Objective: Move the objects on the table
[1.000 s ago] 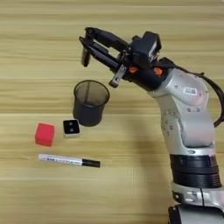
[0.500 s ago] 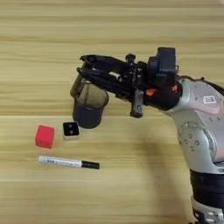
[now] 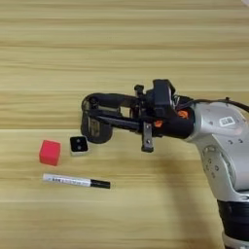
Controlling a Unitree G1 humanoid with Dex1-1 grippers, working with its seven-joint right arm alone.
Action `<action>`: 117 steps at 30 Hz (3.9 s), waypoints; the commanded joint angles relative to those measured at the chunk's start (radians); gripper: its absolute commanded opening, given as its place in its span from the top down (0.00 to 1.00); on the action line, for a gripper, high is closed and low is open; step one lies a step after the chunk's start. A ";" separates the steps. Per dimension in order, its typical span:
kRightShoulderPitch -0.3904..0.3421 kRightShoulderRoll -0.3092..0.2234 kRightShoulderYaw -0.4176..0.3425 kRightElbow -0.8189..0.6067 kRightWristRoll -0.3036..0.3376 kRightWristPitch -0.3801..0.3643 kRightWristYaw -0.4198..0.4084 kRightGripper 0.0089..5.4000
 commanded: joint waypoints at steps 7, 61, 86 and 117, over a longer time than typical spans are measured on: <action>-0.003 -0.024 0.076 0.118 -0.204 -0.151 0.000 0.85; -0.054 0.081 0.258 0.576 -0.498 -0.428 -0.076 0.85; -0.109 0.096 0.290 0.774 -0.597 -0.539 -0.117 0.85; -0.113 0.106 0.219 0.589 -0.433 -0.478 -0.082 0.31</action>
